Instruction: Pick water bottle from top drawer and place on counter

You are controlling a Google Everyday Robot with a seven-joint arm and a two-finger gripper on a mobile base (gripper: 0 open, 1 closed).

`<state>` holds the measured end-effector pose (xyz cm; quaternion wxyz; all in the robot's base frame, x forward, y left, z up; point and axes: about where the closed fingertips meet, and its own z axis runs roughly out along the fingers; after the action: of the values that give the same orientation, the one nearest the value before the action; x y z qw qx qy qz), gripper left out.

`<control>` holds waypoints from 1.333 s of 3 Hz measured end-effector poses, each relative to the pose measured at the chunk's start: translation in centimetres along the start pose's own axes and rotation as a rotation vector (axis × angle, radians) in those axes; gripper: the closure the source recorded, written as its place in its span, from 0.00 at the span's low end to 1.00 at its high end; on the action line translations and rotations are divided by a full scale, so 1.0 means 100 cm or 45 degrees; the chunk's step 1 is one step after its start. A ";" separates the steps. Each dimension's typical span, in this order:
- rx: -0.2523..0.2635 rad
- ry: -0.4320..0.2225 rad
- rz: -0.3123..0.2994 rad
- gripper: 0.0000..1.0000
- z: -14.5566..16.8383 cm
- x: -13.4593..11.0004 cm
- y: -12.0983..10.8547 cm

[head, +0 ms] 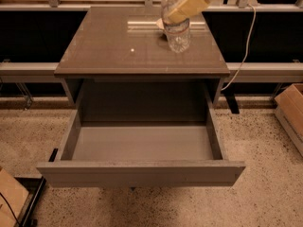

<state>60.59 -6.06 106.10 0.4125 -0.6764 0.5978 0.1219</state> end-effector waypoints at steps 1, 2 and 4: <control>0.009 -0.007 -0.007 1.00 -0.002 -0.004 -0.002; 0.048 0.026 0.029 1.00 0.008 0.008 0.000; 0.273 0.101 -0.068 1.00 0.078 0.054 -0.041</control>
Offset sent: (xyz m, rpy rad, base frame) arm 0.0187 -0.0017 -0.0373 0.0064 -0.0339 -0.1522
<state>68.30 -4.59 99.35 0.4616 -0.6484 0.6051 0.0194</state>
